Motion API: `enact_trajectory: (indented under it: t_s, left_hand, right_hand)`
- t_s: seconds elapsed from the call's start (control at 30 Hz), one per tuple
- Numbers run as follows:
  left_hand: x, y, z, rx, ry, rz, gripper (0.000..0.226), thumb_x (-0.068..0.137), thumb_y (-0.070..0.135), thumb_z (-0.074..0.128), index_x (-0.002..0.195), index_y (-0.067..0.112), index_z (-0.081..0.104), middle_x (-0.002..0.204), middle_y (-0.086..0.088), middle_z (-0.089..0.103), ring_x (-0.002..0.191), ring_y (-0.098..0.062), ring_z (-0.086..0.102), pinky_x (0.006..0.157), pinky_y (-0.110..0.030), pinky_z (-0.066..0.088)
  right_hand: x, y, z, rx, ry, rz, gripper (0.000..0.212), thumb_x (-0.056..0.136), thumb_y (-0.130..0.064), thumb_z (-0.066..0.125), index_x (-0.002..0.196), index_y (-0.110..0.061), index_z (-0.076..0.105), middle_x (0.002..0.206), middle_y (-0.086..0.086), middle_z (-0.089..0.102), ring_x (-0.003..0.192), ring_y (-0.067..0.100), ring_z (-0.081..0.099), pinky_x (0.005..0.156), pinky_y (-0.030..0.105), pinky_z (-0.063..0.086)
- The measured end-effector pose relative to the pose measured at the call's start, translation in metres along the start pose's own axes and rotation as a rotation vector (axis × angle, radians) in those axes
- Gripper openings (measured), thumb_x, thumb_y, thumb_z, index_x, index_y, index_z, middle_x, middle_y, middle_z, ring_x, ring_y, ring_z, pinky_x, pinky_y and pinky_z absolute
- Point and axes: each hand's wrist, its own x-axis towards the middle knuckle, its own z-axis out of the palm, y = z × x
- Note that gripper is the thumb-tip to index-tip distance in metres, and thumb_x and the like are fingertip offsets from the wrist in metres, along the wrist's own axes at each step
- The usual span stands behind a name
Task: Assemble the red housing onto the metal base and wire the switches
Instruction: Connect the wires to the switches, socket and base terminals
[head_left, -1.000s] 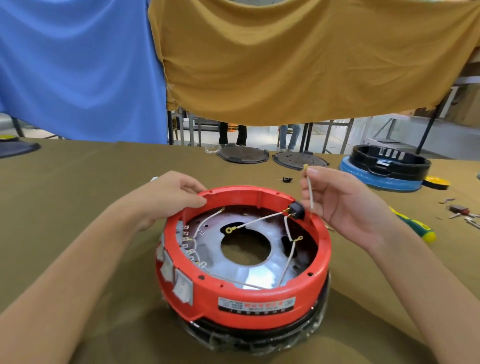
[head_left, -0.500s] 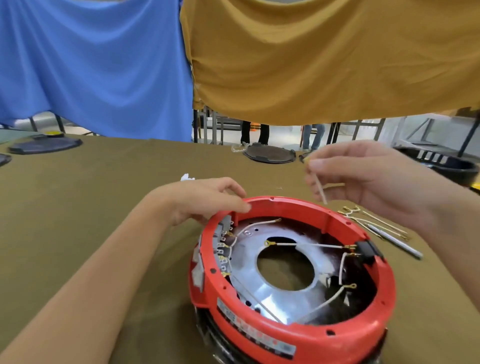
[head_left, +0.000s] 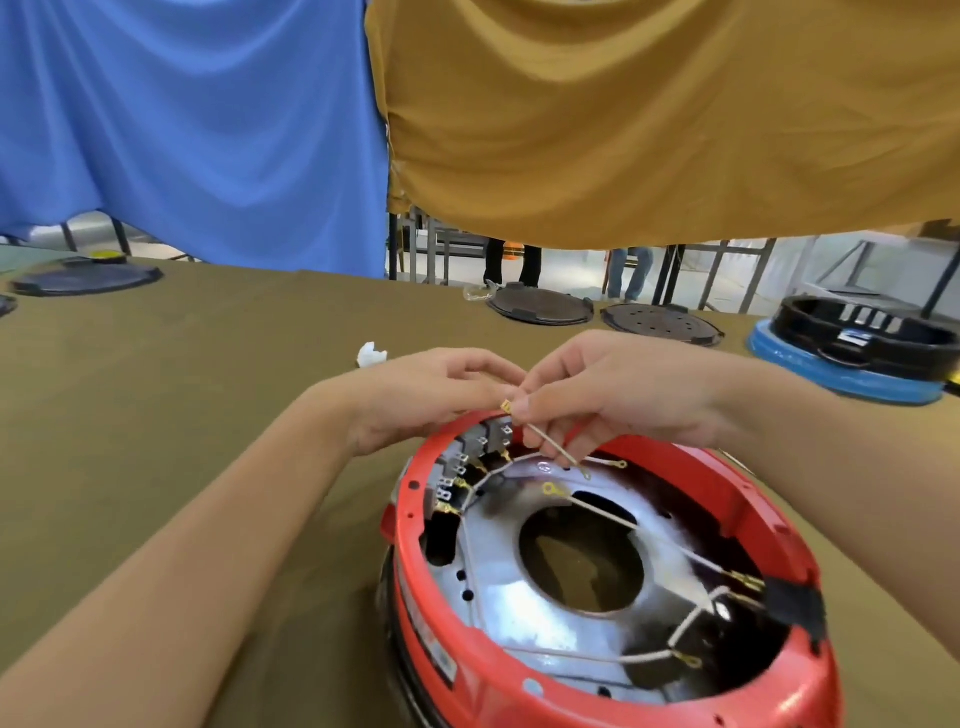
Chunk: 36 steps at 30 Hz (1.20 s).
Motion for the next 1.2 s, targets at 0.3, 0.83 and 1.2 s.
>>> enact_trajectory:
  t_s: [0.3, 0.83, 1.2]
  left_hand:
    - [-0.009, 0.005, -0.011, 0.056, -0.066, -0.081, 0.042, 0.072, 0.020, 0.065, 0.114, 0.023, 0.070, 0.118, -0.016, 0.070, 0.091, -0.019, 0.067, 0.081, -0.038, 0.054]
    - [0.001, 0.008, 0.020, 0.177, 0.211, 0.484, 0.010, 0.091, 0.018, 0.070, 0.100, 0.016, 0.074, 0.095, 0.000, 0.076, 0.090, -0.013, 0.069, 0.085, -0.024, 0.053]
    - [0.007, 0.003, 0.021, 0.108, 0.273, 0.568, 0.016, 0.087, 0.015, 0.068, 0.088, 0.029, 0.074, 0.086, 0.006, 0.074, 0.084, -0.013, 0.069, 0.081, -0.027, 0.056]
  right_hand:
    - [0.000, 0.017, -0.005, 0.019, 0.054, -0.089, 0.009, 0.090, -0.017, 0.070, 0.088, -0.009, 0.074, 0.077, 0.005, 0.070, 0.068, 0.013, 0.064, 0.070, 0.024, 0.057]
    - [-0.007, 0.040, -0.009, 0.270, 0.115, -0.092, 0.018, 0.088, -0.020, 0.069, 0.093, -0.004, 0.073, 0.080, 0.010, 0.063, 0.067, 0.013, 0.059, 0.066, 0.023, 0.055]
    - [-0.008, 0.040, -0.008, 0.374, 0.123, -0.162, 0.017, 0.086, -0.023, 0.065, 0.088, -0.007, 0.071, 0.072, 0.002, 0.066, 0.063, 0.010, 0.058, 0.061, 0.021, 0.053]
